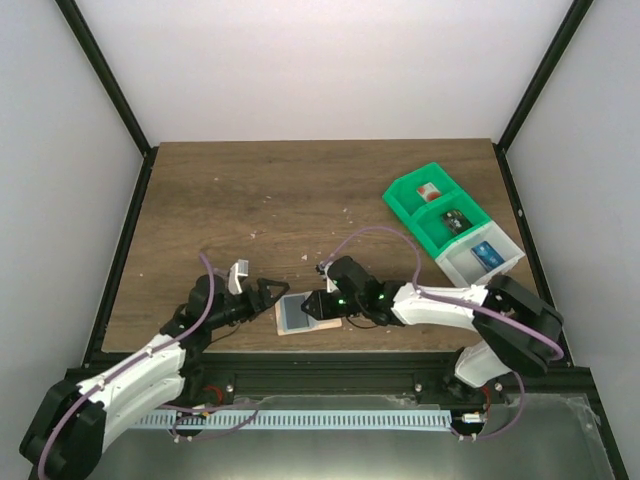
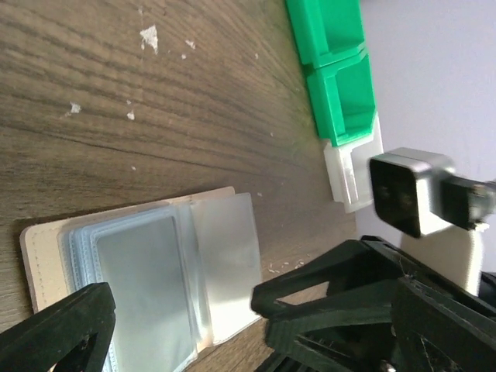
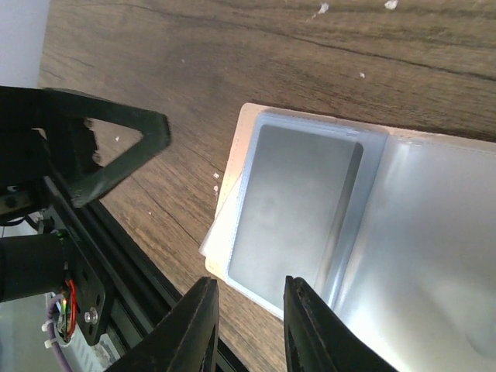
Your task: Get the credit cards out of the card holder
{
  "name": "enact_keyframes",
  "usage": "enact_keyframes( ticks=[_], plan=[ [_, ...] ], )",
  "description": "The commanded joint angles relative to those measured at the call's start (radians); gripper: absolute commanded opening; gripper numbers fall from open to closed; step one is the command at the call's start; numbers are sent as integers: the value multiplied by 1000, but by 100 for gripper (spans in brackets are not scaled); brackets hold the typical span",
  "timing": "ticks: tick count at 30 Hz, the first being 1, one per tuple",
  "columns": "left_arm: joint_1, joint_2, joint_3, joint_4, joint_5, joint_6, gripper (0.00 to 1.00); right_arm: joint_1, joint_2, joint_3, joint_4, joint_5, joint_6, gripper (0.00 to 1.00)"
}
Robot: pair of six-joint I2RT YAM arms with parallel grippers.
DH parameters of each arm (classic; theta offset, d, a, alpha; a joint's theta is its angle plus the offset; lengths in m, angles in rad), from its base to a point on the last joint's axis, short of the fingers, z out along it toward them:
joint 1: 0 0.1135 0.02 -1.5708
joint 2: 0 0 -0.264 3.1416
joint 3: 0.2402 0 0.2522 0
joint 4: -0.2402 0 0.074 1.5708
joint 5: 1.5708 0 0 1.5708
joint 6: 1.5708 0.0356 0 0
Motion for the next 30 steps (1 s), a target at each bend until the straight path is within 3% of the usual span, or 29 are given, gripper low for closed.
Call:
enact_keyframes(
  ticks=[1,11,19,26,30],
  plan=[
    [4,-74,-25,-61,-28,46,99,9,65,61,17,-39,3,25],
    [4,-91,-70,-37,10,24,88,10,203,110,-58,20,-17,23],
    [-3,-2,-87,104,77,-48,76,12,251,60,-62,69,-14,16],
    [-15,61,-78,136,69,-59,77,11,232,5,39,35,10,1],
    [-19,105,-74,156,69,-60,81,12,245,3,61,16,22,0]
  ],
)
